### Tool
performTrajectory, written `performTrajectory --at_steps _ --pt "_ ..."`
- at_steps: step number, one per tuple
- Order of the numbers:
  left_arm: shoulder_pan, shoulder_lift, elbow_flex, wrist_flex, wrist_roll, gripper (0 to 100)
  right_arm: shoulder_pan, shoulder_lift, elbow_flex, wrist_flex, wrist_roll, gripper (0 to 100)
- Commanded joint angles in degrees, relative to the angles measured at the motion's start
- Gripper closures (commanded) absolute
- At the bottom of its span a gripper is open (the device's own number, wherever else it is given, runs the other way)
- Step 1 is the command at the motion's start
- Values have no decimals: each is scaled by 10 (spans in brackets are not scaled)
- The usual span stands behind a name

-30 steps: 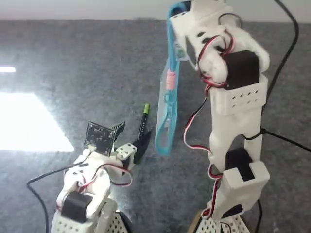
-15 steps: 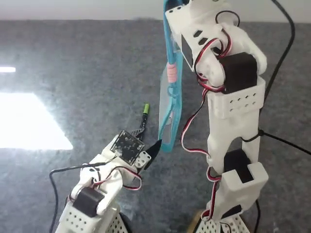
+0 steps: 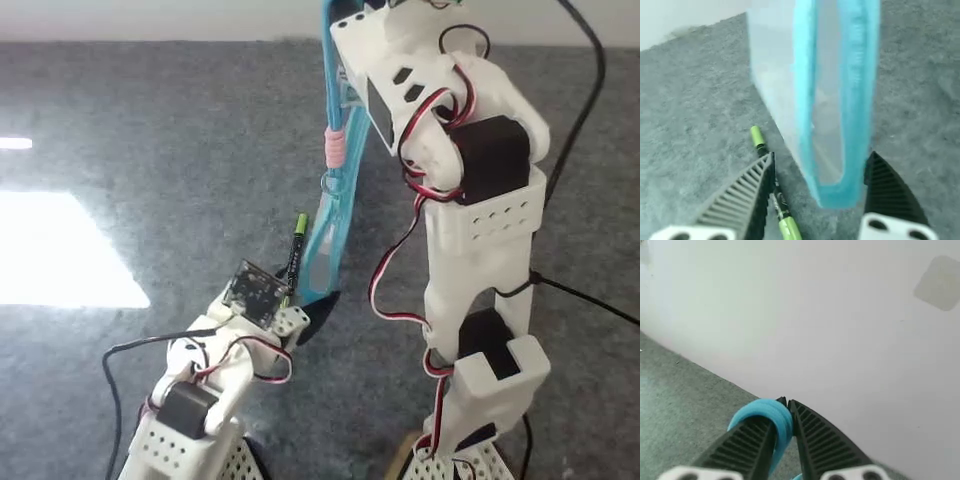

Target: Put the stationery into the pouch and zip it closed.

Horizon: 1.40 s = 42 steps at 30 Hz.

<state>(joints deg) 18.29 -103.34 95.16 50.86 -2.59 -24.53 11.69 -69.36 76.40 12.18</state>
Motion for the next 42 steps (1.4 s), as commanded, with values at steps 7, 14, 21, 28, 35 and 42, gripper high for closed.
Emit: performTrajectory --at_steps 7,14,21,28,35,42 --pt "-23 -11 -59 62 9 724 -1 -49 -26 5 -7 993" --pt "-66 -11 -147 152 7 724 40 -49 -25 -16 -6 993" --pt "-25 -11 -65 71 8 724 33 -49 -26 -17 -10 993" --pt "-12 -11 -68 61 21 724 22 -50 -25 -15 -10 993" --pt "-13 -11 -90 77 32 724 22 -50 -26 -15 -10 993" --pt "-14 -11 -19 -23 30 724 7 -55 -26 -12 -11 993"
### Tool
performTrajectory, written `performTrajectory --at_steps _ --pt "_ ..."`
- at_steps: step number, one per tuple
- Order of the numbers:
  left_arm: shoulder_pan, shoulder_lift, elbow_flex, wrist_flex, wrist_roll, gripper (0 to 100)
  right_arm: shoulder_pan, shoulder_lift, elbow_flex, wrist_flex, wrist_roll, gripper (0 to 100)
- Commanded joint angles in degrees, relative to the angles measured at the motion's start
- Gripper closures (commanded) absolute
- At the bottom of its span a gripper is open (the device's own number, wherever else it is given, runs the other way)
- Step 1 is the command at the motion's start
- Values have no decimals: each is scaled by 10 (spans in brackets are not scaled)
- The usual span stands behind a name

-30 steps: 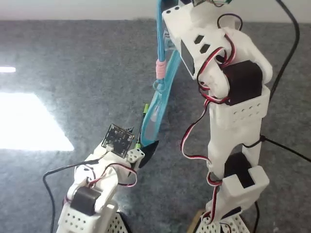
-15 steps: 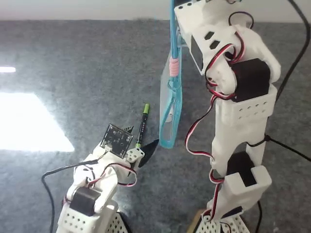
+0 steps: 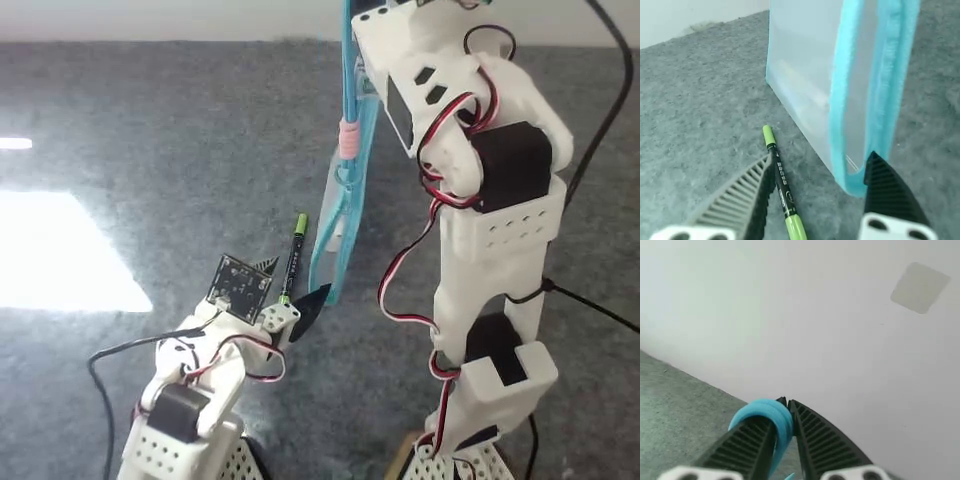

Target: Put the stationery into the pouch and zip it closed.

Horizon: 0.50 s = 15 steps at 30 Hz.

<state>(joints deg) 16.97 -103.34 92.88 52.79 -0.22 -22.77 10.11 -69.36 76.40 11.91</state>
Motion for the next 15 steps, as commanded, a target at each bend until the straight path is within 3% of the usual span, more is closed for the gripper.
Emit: performTrajectory --at_steps 1,10,15 --pt "-1 -11 7 -45 7 724 -15 -44 -25 -12 -8 993" --pt "1 -11 34 -48 11 725 -45 -96 -25 10 -8 993" --pt "3 -11 34 -77 68 734 -59 -122 -24 26 -45 993"
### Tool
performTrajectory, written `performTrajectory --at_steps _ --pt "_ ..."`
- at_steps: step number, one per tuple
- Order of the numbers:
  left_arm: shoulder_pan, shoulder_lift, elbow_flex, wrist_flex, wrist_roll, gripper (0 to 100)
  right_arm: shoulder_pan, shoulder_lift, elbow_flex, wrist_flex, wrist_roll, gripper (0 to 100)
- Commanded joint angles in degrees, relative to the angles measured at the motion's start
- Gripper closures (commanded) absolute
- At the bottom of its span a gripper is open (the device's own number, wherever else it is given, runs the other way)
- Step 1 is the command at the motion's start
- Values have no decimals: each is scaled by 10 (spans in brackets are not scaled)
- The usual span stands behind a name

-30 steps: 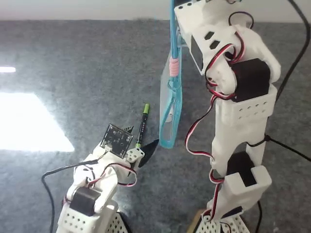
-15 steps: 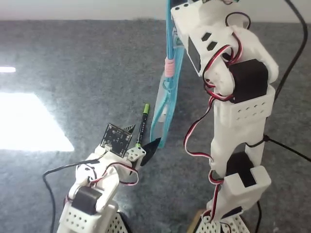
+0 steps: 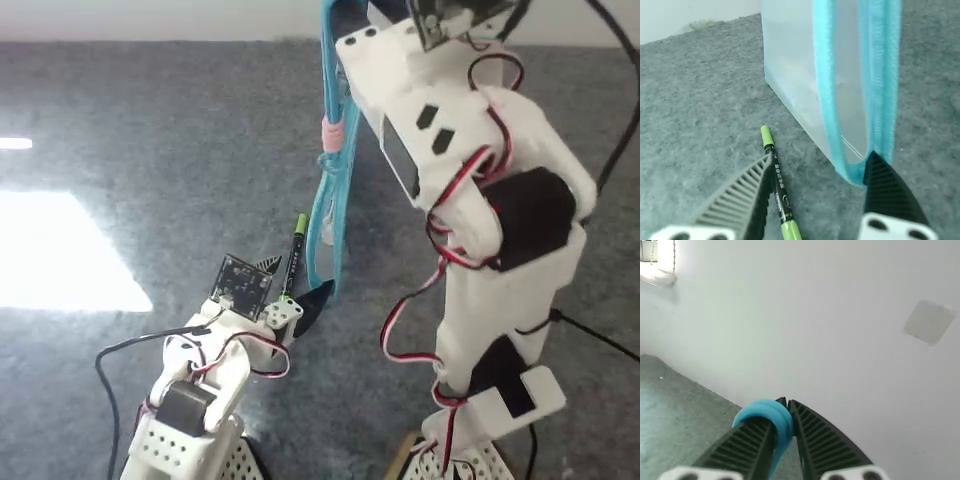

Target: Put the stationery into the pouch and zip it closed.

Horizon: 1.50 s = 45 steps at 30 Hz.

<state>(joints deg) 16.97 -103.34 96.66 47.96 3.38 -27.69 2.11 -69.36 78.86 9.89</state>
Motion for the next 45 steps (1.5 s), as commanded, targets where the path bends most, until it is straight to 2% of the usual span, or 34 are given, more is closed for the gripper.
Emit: performTrajectory --at_steps 1,5,9,19,23,25,27,31,34,39,41,45 --pt "3 -11 -4 -36 37 749 -16 -48 -24 1 -27 993" --pt "4 -11 -4 -50 42 803 -50 -75 -23 12 -27 993" --pt "3 -11 -4 -63 43 805 -82 -103 -23 23 -27 993" --pt "-1 -11 -4 -74 42 812 -95 -170 -23 27 -47 993" --pt "-1 -11 -4 -93 37 919 -120 -181 -23 80 -51 993" --pt "4 -11 -4 -93 4 987 -124 -180 -23 104 -51 993" --pt "4 -11 -4 -93 -38 988 -123 -178 -23 118 -49 993" --pt "-3 -11 -6 -93 -47 989 -114 -177 -23 168 -26 993" --pt "-55 -11 -16 -113 -63 989 -97 -176 -20 247 11 992" --pt "-185 -11 -20 -201 -91 990 -10 -220 168 238 15 989" --pt "-215 -11 -22 -217 -91 990 -4 -233 251 235 16 949" --pt "-253 -11 -49 -231 -91 990 10 -257 389 232 16 806"
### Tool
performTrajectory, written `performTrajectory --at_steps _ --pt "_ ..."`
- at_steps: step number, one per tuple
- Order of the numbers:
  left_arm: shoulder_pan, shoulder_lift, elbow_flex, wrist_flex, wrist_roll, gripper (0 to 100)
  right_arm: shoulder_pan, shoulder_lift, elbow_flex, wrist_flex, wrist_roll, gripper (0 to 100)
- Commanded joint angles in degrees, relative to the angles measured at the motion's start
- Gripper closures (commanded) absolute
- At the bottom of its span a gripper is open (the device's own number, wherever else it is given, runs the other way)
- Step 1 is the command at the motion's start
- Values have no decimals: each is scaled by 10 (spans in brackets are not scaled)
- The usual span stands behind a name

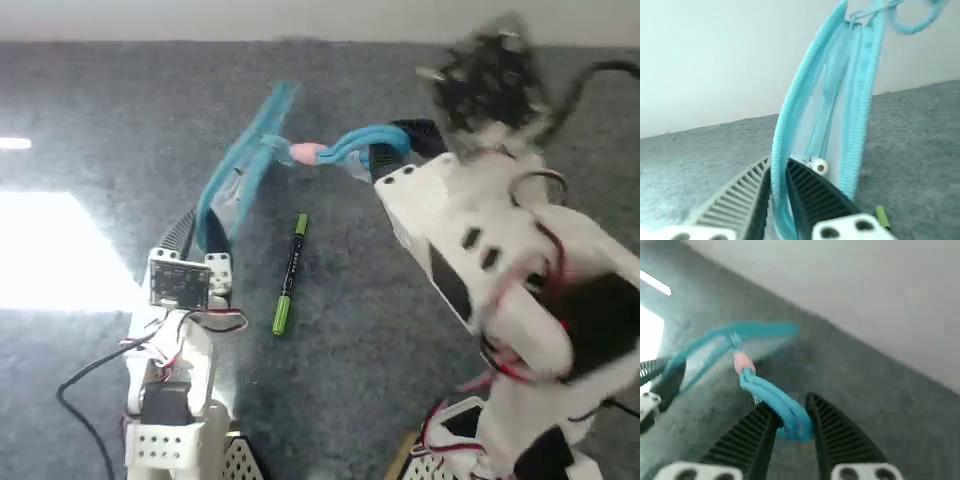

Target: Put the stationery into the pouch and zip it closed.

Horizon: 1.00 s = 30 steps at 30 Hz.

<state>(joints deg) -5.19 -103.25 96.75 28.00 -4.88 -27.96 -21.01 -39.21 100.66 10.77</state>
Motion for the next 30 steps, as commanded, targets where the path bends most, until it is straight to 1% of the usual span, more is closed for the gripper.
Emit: performTrajectory --at_steps 1,3,5,7,9,11,15,19,21,24,26,27,28,30 --pt "-44 -12 -60 -41 -9 990 13 -32 117 14 8 775" --pt "-67 -12 -77 -61 -19 990 13 -44 175 14 24 719" --pt "-86 -12 -84 -65 -55 990 11 -56 242 13 45 675" --pt "-108 -12 -81 -58 -82 990 13 -67 309 7 41 644" --pt "-129 -12 -80 -42 -102 990 14 -81 386 -22 25 628" --pt "-149 -12 -77 -40 -123 990 14 -102 465 -75 23 630" --pt "-171 -12 -59 -33 -163 990 5 -136 624 -220 23 630" --pt "-182 -12 -29 -25 -200 990 -31 -143 776 -379 18 630" --pt "-190 -12 -24 -25 -205 990 -51 -143 829 -464 18 656" --pt "-200 -12 -23 -25 -205 990 -66 -142 873 -567 18 764" --pt "-202 -12 -23 -25 -206 990 -65 -142 879 -610 18 841" --pt "-202 -12 -23 -25 -206 990 -67 -141 879 -613 18 861" --pt "-202 -12 -23 -24 -206 990 -69 -136 876 -613 14 864" --pt "-202 -12 -23 -24 -206 990 -80 -116 865 -613 -42 827"
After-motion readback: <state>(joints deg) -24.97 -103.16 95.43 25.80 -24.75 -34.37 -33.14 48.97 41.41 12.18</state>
